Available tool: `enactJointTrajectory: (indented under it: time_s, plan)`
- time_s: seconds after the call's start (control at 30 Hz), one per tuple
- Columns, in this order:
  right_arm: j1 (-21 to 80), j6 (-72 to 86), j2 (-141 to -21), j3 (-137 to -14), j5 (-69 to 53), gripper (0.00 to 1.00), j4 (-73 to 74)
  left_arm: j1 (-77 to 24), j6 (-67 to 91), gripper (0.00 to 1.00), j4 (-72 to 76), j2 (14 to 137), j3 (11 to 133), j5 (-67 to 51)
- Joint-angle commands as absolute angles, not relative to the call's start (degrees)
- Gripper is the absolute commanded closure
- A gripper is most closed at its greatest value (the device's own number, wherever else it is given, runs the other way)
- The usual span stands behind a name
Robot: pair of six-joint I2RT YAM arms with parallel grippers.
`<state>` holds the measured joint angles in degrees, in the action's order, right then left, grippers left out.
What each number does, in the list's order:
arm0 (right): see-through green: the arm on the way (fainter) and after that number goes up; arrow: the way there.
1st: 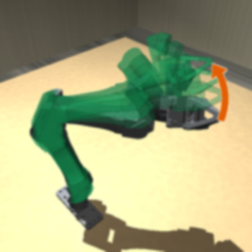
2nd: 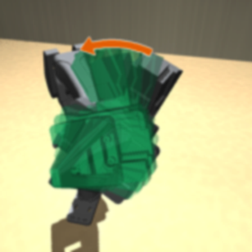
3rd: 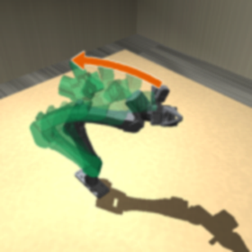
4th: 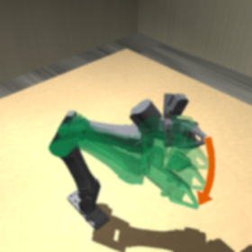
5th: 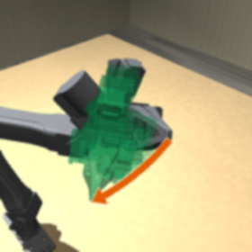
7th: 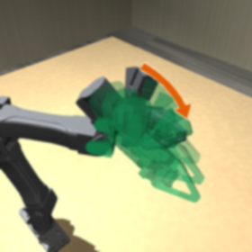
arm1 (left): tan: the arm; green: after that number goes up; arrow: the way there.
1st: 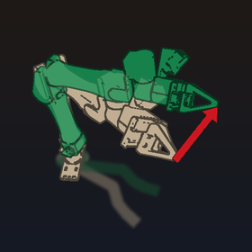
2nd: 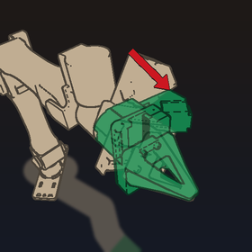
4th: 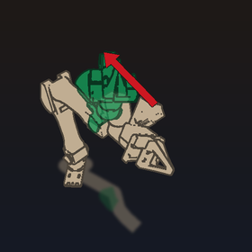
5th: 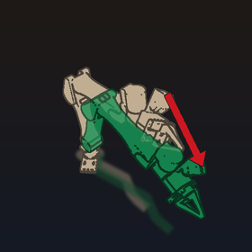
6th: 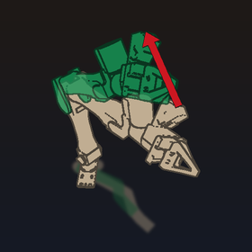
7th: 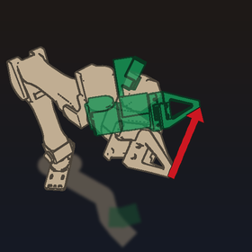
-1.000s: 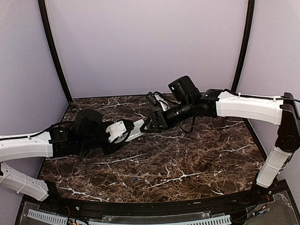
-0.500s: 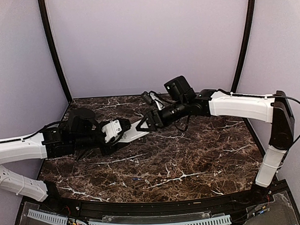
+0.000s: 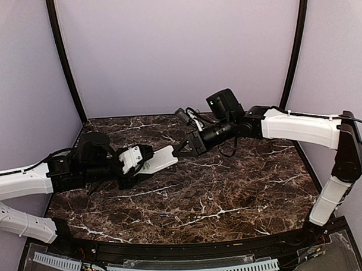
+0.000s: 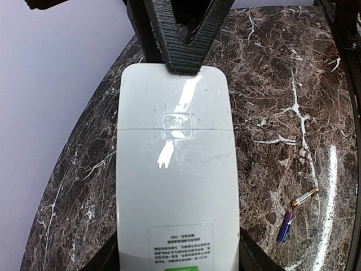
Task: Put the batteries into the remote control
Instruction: Remove the battery cover from the remote control.
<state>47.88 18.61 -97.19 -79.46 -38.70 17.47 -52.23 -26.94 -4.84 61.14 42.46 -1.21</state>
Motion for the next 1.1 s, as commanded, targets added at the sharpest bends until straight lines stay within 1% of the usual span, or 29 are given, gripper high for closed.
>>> enactJointTrajectory:
  time_s: [0.0,0.07,0.17,0.23,0.3,0.37,0.47,0.53,0.6,0.67,0.7,0.93,1.07]
  plan:
    - [46.32,17.59,-96.24,-77.44,-36.39,0.54,20.9,-52.19,-26.9,1.0,-0.25,59.28,43.15,-2.2]
    - [46.44,19.32,-96.63,-77.68,-39.69,0.39,17.9,-52.19,-27.02,1.0,-0.2,59.58,43.11,-2.37]
    - [47.7,22.77,-98.44,-78.48,-42.8,0.29,12.16,-52.21,-26.84,1.0,-0.18,60.02,43.2,-3.04]
    - [48.71,22.98,-100.28,-80.29,-42.96,0.26,11.67,-52.22,-26.83,1.0,1.29,60.23,43.28,-3.26]
    - [49.3,23.38,-101.92,-81.36,-43.15,0.27,11.02,-52.21,-26.83,1.0,1.61,60.1,43.25,-3.33]
    - [49.47,24.16,-103.14,-81.71,-44.0,0.35,10.25,-52.21,-26.77,1.0,1.71,59.81,43.05,-3.42]
    - [49.56,24.61,-103.82,-81.98,-44.42,0.55,10.2,-52.2,-26.8,1.0,2.09,59.19,42.64,-3.54]
    - [49.48,24.6,-103.25,-81.64,-44.39,0.7,9.97,-52.21,-26.9,1.0,2.04,58.94,42.36,-4.05]
    - [49.34,24.09,-102.38,-81.35,-44.07,0.81,10.45,-52.21,-27.08,1.0,1.82,58.71,42.1,-5.33]
    - [49.04,22.9,-101.46,-81.02,-43.41,0.88,11.91,-52.21,-27.62,1.0,1.3,58.33,41.88,-5.83]
    - [48.61,22.3,-100.83,-80.73,-43.2,0.9,12.76,-52.21,-28.24,1.0,1.05,58.0,41.8,-5.82]
    - [45.21,17.84,-96.76,-77.3,-41.88,0.89,18.81,-52.07,-31.15,1.0,-2.71,56.94,41.55,-6.13]
    - [43.05,16.7,-94.63,-75.73,-40.64,0.85,20.91,-52.07,-32.66,1.0,-3.78,57.36,41.65,-4.85]
